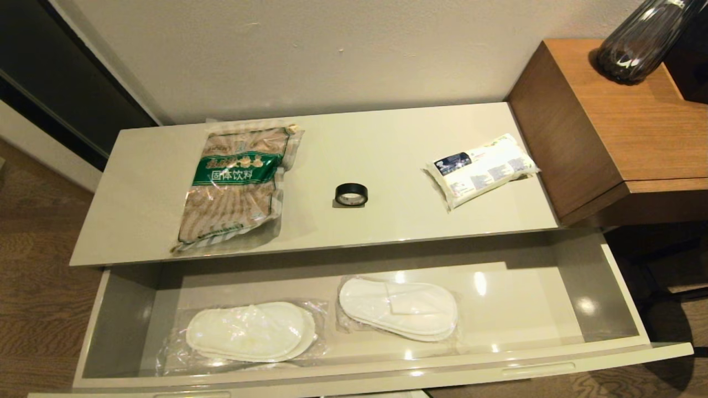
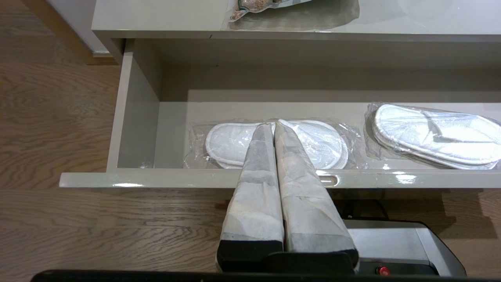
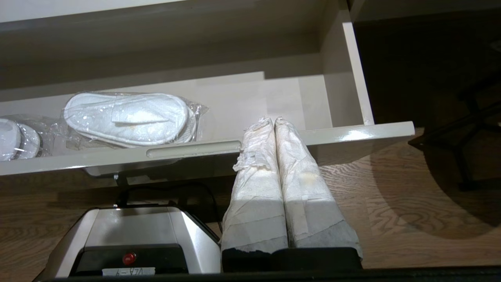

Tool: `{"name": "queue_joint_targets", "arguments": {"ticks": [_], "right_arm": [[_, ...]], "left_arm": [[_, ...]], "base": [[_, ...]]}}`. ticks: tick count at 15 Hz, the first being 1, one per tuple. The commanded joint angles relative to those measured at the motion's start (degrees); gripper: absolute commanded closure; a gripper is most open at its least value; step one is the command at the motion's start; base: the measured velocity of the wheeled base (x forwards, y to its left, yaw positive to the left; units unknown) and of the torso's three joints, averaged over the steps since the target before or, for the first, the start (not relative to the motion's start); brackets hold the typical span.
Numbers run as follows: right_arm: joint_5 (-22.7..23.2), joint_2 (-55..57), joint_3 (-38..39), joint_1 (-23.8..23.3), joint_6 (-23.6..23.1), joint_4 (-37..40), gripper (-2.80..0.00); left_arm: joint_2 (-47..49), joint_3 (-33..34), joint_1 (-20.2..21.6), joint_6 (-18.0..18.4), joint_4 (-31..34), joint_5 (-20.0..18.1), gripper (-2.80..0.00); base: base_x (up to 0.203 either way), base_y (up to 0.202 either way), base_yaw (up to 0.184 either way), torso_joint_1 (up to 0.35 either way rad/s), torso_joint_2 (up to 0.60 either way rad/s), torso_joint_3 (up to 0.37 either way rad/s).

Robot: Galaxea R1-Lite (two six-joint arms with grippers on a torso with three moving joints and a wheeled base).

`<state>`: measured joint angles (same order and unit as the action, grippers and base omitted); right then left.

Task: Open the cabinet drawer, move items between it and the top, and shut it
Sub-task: Pick up the solid drinks on the table

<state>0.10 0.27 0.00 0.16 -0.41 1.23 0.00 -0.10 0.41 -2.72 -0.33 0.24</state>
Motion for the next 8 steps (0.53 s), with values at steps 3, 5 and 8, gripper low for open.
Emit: {"name": "queue_joint_targets", "arguments": {"ticks": [3, 5, 8], "right_arm": [[0.0, 0.0, 0.1, 0.0, 0.0, 0.0, 0.0], [0.0, 0.0, 0.1, 0.0, 0.0, 0.0, 0.0], [0.0, 0.0, 0.1, 0.0, 0.0, 0.0, 0.0]], "left_arm": [[0.0, 0.0, 0.0, 0.0, 0.0, 0.0, 0.0], [0.0, 0.0, 0.0, 0.0, 0.0, 0.0, 0.0], [0.0, -0.1, 0.0, 0.3, 0.2, 0.0, 0.0]], "base": [[0.0, 0.0, 0.0, 0.0, 0.0, 0.0], [0.0, 0.0, 0.0, 0.0, 0.0, 0.0], [0.0, 0.0, 0.0, 0.0, 0.0, 0.0]]}}
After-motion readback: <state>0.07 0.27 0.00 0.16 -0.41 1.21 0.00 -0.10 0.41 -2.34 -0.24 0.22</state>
